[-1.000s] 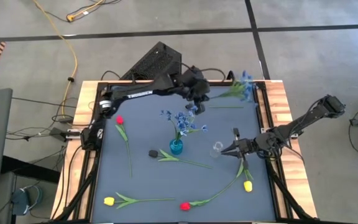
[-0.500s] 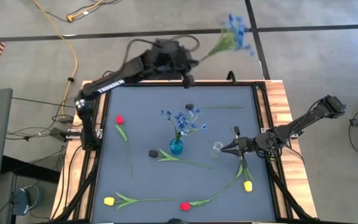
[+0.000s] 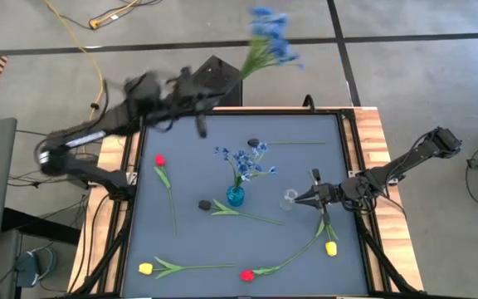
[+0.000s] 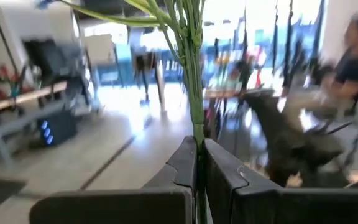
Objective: Sort flowers into vase by color
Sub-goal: Put the blue flowers into the blue flower vase
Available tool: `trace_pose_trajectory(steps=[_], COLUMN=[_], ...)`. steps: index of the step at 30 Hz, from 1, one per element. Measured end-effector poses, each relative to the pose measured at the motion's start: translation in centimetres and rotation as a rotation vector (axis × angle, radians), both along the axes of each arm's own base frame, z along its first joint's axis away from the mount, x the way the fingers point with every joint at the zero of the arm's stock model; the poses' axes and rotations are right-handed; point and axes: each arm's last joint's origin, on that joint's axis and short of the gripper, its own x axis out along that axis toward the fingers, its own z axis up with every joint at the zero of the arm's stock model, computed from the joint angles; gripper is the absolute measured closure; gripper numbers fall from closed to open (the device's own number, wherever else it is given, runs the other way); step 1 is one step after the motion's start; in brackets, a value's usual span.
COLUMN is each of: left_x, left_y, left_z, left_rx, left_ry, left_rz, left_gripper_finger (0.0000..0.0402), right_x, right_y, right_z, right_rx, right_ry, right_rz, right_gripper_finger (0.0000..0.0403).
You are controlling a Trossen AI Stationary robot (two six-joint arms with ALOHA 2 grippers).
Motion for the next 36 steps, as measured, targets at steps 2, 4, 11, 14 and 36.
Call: trace_pose_trajectory(steps=[2, 4, 11, 14, 36], left_x=[-1.6, -3.0, -6.4, -6.9, 7.8], left_y=[-1.2, -2.1, -3.5, -3.4, -1.0], left_z=[-2.5, -5.6, -13.9, -15.4, -9.0], left_rx=[0.005, 0.016, 0.004, -0.016, -0.041], left_ry=[-0.114, -0.202, -0.478, -0.558, -0.414], left_rz=[-0.027, -0.053, -0.127, -0.104, -0.465], left_gripper_finger=[0.0400, 0.0400, 0.0400, 0.0400, 0.0400], right_x=[0.0, 0.1, 0.3, 0.4, 10.2], right_y=[0.0, 0.1, 0.2, -0.4, -11.1], right_z=[0.2, 0.6, 2.7, 4.0, 18.2], right_rx=[0.015, 0.052, 0.102, 0.061, -0.004], right_ry=[-0.015, -0.054, -0.263, -0.380, -0.350], right_rz=[-0.001, -0.004, 0.007, -0.072, -0.038], right_gripper_finger=[0.0344, 0.0344, 0.0344, 0.0344, 0.0215])
